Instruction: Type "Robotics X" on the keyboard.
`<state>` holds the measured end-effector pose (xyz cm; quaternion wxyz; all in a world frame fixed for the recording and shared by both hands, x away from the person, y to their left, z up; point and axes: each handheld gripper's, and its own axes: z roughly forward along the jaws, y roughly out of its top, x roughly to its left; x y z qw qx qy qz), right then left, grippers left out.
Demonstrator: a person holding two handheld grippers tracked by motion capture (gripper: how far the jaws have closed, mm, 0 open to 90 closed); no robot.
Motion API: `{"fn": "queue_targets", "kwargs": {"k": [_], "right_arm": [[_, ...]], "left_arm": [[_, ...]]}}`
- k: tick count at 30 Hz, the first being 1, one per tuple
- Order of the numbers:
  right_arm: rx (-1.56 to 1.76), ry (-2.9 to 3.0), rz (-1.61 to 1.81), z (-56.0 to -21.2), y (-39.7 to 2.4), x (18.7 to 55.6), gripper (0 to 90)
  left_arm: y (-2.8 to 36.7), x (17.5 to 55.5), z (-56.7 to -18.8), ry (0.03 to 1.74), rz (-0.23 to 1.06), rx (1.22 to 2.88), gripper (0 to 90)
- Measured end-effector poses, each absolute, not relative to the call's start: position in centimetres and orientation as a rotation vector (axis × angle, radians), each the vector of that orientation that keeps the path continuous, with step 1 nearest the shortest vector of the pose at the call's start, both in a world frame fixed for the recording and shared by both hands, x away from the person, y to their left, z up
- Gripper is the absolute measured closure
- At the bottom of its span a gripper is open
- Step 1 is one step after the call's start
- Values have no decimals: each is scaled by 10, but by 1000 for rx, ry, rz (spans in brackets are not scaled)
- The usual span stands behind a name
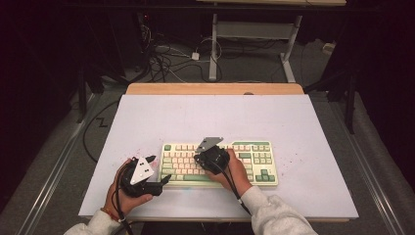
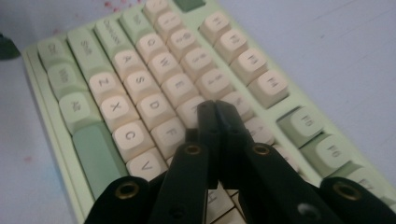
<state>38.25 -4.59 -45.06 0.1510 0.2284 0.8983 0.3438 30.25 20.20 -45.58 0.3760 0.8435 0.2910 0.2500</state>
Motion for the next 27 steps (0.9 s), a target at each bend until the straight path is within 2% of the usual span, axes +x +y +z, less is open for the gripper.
{"fn": "queue_targets", "kwargs": {"k": [27], "right_arm": [[671, 2509, 1061, -431, -69, 379, 900]], "left_arm": [[202, 303, -456, 748, 643, 2160, 187]]}}
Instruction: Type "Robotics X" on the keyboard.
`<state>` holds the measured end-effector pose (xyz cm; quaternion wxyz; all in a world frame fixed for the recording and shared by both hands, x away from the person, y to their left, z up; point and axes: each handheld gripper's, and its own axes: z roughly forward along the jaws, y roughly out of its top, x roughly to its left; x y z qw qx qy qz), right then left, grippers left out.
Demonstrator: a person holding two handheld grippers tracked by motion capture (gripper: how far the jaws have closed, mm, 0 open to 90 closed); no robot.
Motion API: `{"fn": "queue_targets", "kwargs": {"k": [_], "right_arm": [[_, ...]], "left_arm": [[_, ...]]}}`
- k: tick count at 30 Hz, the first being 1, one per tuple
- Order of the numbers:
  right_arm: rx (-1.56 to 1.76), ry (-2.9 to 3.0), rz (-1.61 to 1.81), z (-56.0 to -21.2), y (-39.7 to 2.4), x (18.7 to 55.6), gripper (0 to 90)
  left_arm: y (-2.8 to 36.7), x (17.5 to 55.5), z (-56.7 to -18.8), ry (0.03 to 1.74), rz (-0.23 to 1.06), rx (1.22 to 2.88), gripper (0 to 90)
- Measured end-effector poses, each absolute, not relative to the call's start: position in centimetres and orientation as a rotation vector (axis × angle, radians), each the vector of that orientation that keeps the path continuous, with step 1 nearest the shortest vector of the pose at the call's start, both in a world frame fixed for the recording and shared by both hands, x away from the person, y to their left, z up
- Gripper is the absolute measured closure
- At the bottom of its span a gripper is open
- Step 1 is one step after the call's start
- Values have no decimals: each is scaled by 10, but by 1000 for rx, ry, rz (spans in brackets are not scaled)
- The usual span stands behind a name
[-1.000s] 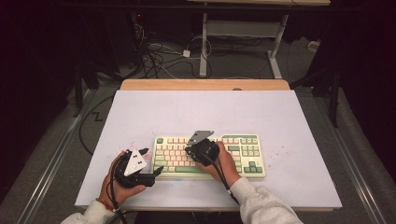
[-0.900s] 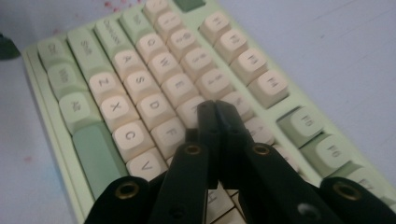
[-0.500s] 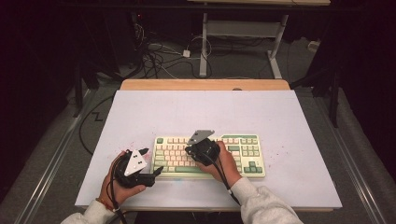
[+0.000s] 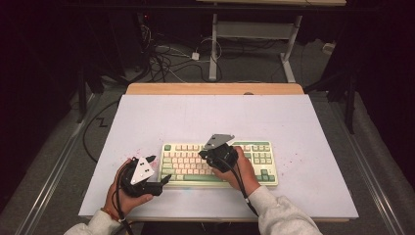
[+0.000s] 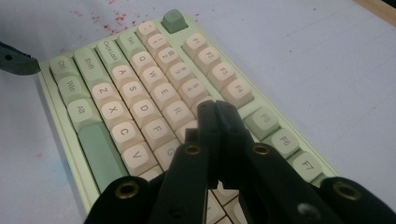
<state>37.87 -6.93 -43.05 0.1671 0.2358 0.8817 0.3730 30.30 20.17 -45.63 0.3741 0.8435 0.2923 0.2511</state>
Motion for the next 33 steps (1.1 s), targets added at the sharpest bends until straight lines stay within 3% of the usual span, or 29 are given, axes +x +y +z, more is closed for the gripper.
{"fn": "queue_targets", "kwargs": {"k": [33], "right_arm": [[740, 2521, 997, -447, -100, 380, 900]], "left_arm": [[199, 303, -456, 742, 643, 2168, 187]]}}
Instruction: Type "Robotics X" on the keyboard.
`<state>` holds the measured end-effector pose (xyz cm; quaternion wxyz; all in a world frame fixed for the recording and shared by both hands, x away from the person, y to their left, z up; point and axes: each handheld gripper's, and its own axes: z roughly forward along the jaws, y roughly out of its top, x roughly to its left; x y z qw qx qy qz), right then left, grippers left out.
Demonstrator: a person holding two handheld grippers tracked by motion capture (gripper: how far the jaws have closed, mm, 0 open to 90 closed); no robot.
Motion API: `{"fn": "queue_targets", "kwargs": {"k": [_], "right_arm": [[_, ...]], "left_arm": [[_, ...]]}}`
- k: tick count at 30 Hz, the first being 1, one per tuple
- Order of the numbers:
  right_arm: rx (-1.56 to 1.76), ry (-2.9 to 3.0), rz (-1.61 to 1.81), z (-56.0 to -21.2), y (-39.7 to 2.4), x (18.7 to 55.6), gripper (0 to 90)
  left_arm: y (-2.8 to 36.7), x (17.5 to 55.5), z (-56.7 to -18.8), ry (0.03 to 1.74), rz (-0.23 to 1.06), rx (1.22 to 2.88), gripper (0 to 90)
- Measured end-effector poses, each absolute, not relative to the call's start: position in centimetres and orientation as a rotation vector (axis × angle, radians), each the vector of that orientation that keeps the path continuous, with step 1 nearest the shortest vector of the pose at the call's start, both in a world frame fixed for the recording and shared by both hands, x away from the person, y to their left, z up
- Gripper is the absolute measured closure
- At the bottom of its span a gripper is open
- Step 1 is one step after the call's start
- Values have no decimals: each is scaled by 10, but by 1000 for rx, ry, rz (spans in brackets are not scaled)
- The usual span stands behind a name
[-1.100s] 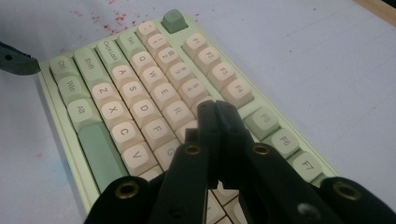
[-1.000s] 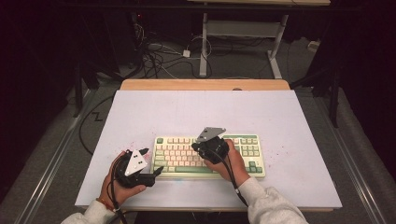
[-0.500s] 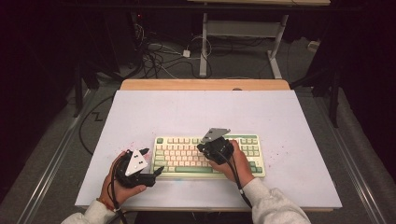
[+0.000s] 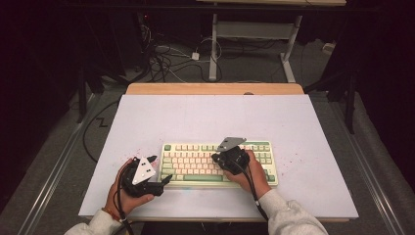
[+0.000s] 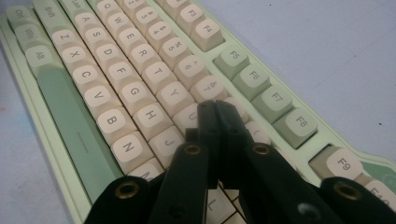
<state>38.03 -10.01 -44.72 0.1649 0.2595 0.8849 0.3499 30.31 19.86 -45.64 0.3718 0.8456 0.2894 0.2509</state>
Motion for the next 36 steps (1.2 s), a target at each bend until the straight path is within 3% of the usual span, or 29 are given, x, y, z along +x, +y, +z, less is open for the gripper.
{"fn": "queue_targets", "kwargs": {"k": [36], "right_arm": [[613, 2515, 1142, -431, -71, 356, 900]], "left_arm": [[199, 303, -455, 742, 638, 2160, 193]]}}
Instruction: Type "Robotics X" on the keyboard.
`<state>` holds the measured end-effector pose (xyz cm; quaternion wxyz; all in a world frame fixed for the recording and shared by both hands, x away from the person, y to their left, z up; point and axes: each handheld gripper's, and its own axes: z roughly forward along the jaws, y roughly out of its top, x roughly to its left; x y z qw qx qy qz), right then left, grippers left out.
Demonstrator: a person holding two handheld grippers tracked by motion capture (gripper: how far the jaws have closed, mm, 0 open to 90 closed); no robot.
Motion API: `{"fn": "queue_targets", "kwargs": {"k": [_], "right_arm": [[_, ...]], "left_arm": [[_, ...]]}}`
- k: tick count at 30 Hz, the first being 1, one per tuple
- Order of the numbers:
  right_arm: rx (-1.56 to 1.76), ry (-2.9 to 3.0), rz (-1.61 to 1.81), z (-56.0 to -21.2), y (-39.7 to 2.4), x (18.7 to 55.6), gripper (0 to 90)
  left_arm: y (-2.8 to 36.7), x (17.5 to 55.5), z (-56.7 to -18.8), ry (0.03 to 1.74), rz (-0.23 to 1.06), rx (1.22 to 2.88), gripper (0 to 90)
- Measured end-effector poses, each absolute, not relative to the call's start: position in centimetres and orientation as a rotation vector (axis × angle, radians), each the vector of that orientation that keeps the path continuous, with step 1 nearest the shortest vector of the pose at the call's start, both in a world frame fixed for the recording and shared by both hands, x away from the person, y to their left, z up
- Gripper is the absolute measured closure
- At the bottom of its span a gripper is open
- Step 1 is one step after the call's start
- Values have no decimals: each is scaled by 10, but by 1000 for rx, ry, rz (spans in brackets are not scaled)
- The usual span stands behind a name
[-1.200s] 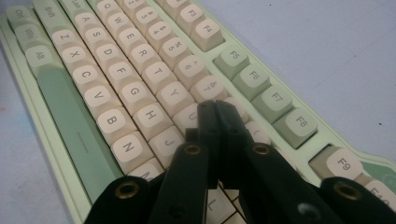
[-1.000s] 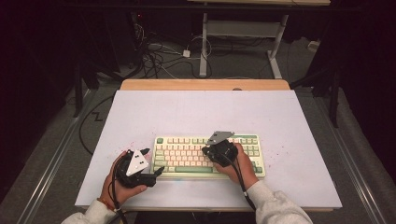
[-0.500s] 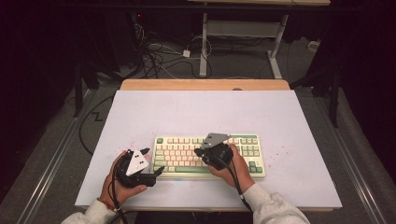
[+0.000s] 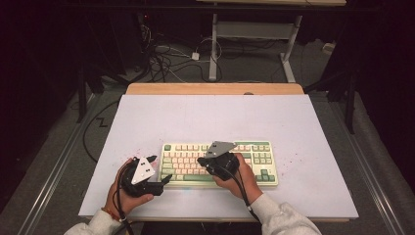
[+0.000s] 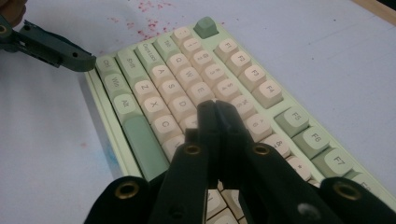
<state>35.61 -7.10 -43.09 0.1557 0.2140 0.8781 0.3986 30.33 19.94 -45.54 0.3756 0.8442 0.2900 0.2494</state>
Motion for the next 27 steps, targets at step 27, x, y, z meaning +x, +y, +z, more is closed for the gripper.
{"fn": "queue_targets", "kwargs": {"k": [27], "right_arm": [[549, 2572, 1148, -440, -48, 349, 900]], "left_arm": [[202, 303, -456, 752, 635, 2153, 194]]}}
